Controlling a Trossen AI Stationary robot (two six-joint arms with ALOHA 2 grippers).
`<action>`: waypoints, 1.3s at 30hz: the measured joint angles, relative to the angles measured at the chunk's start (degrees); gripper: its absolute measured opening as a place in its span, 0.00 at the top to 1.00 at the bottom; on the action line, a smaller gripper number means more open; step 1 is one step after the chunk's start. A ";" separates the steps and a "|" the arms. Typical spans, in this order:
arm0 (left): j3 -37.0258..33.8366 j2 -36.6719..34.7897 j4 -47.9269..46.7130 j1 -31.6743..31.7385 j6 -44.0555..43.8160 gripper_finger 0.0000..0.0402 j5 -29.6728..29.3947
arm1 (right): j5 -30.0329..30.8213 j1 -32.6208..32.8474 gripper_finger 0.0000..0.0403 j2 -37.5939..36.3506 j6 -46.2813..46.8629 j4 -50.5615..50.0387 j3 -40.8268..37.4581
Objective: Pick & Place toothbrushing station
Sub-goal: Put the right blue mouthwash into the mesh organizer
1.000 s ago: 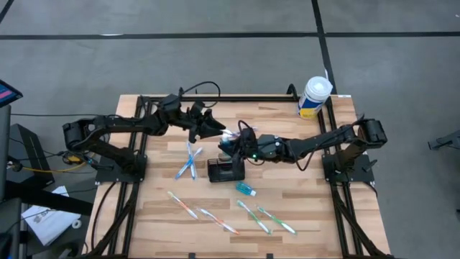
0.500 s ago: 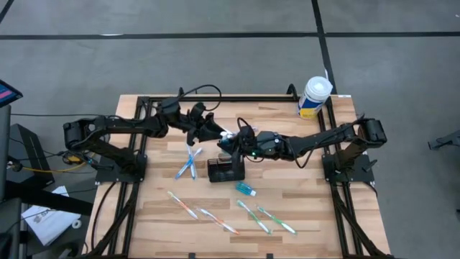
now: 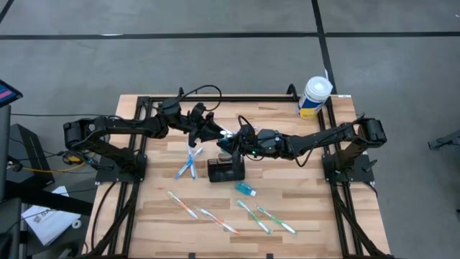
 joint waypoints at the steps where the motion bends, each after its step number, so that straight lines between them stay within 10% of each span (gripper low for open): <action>1: 0.00 0.00 0.00 0.00 0.16 0.76 0.05 | -0.10 0.00 0.86 0.00 0.17 -0.33 0.24; 9: 0.02 -0.17 -0.06 0.07 1.03 0.80 -0.36 | -0.68 -0.33 0.84 -0.07 1.42 -1.40 1.46; 20: 0.02 0.07 -5.68 1.38 5.79 0.80 1.24 | -8.02 -0.31 0.24 -6.91 5.60 -15.55 1.63; 39: -1.25 0.05 -12.11 -8.98 29.85 0.80 -12.48 | -7.63 -6.07 0.32 -26.28 0.76 -42.80 1.65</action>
